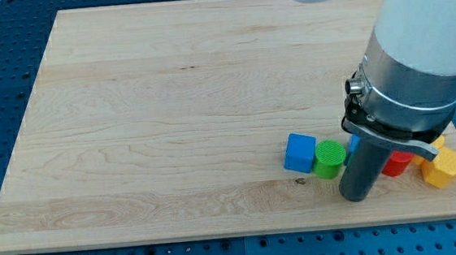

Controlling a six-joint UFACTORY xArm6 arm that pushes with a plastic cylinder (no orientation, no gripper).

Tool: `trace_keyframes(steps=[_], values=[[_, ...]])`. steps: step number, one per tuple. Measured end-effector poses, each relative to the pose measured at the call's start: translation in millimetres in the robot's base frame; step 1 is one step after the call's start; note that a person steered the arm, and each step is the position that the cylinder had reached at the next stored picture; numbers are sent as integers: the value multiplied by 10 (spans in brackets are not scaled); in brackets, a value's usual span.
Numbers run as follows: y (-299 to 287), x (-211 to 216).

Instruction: Move the green circle diagonally top left of blue triangle

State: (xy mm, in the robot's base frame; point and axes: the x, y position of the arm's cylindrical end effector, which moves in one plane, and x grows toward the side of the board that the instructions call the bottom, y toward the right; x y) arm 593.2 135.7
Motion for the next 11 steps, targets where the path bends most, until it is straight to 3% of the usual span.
trace_keyframes(steps=[1, 4, 5, 9, 11], values=[[0, -287], [-47, -107], [-229, -350], [-259, -588], [-233, -87]])
